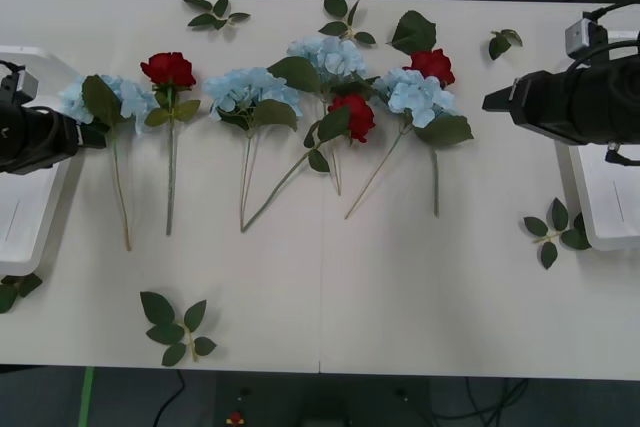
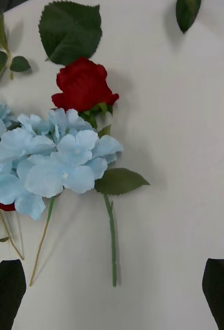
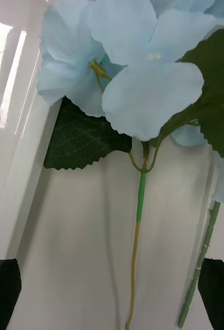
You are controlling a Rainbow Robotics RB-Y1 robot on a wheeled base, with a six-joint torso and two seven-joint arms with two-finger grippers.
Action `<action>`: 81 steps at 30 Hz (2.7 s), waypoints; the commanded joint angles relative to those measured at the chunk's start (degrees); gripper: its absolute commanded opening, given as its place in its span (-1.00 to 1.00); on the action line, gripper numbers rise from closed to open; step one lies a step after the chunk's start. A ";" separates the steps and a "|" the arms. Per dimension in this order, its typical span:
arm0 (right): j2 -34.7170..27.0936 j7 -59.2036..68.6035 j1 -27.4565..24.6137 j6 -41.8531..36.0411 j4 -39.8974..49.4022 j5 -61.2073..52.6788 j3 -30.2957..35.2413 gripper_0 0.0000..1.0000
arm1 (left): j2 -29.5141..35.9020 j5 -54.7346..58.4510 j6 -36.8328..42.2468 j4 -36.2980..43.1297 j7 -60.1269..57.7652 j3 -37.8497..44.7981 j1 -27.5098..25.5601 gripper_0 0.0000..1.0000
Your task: Place the red flowers into the right box and the blue flowers into the left box. If a person shows an open palm, hand one flower to the person first, then continue sorting.
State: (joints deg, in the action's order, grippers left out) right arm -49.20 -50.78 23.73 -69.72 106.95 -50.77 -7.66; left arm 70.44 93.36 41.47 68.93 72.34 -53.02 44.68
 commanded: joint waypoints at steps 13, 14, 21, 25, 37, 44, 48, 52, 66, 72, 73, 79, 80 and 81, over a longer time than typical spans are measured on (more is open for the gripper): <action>3.58 3.50 15.20 12.07 -21.96 6.39 -20.64 1.00 | -7.24 -5.73 1.42 -2.04 -3.18 -8.15 8.76 1.00; 4.55 3.50 16.35 12.68 -23.81 6.83 -21.26 1.00 | -7.51 -5.82 1.33 -2.39 -3.26 -9.20 9.37 1.00; 10.79 3.32 22.67 17.08 -36.20 11.48 -24.77 1.00 | -9.44 -6.34 1.25 -4.94 -4.49 -15.27 12.98 1.00; 13.52 3.15 24.96 19.45 -42.09 12.89 -25.56 1.00 | -10.58 -6.08 1.16 -7.58 -4.67 -17.64 14.47 1.00; 19.49 3.06 28.65 26.39 -54.57 16.14 -28.20 1.00 | -17.62 -6.17 -0.16 -17.51 -4.84 -22.30 17.72 0.71; 20.28 3.85 29.62 30.26 -57.82 15.70 -32.07 1.00 | -18.41 -6.70 -0.16 -17.86 -4.67 -22.30 18.25 -1.00; 20.28 4.29 29.62 31.23 -57.82 15.35 -34.26 1.00 | -18.41 -6.87 -0.16 -17.95 -4.49 -22.30 18.25 -1.00; 20.20 4.47 29.88 31.93 -57.82 16.05 -35.85 1.00 | -18.32 -7.13 -0.16 -18.04 -4.49 -22.30 18.16 -1.00; 19.49 3.85 29.79 32.10 -57.73 17.81 -35.85 -1.00 | -11.73 -6.78 14.08 -22.08 -2.74 -13.42 24.58 -1.00; 19.23 3.76 29.79 32.90 -57.73 17.11 -35.85 -1.00 | -5.93 -7.57 30.34 -24.98 4.74 -0.76 28.09 -1.00; 19.23 3.85 29.79 33.07 -57.73 17.11 -35.85 -1.00 | -5.22 -7.57 31.83 -25.25 5.79 0.11 28.36 -1.00; 16.50 3.06 29.62 32.98 -56.06 14.38 -36.11 1.00 | 1.28 -7.93 42.03 -28.59 18.45 11.89 29.24 -1.00; 16.06 2.80 29.62 33.07 -55.71 13.77 -36.37 1.00 | 1.81 -8.01 42.55 -29.11 20.03 12.77 29.15 -1.00; 14.66 2.36 29.62 32.98 -54.66 12.63 -37.25 1.00 | 2.95 -8.19 43.43 -30.43 23.54 14.44 29.15 -1.00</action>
State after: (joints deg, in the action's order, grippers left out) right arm -30.75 -48.33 52.11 -37.19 49.06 -35.87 -42.90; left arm 67.95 86.10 82.82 41.19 90.23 -43.29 70.89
